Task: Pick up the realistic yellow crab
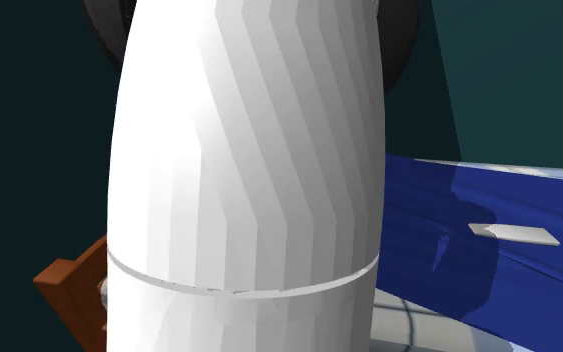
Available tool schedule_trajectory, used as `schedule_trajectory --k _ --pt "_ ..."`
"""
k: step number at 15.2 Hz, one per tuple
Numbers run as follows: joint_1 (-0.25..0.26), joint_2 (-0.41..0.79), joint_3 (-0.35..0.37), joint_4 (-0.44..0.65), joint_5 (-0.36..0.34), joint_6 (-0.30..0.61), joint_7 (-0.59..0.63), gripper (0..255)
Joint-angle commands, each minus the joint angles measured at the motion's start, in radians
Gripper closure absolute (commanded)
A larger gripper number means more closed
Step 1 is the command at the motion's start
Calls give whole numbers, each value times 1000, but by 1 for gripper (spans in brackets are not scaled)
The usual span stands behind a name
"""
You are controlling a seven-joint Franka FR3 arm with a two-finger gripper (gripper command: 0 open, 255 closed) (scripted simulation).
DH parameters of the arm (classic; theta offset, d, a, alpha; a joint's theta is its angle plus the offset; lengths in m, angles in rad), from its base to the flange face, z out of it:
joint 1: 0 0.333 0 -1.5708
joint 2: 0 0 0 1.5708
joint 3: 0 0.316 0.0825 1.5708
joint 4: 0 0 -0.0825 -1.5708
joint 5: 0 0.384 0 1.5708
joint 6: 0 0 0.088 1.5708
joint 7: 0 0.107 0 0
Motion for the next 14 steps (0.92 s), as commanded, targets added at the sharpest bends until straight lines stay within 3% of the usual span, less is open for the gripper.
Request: schedule_trajectory --k 1,5,14 --pt "0 4 -1 -1 0 1 -1 255" --pt "1 1 0 -4 0 2 1 255" --pt "-6 -84 4 10 3 -95 19 255"
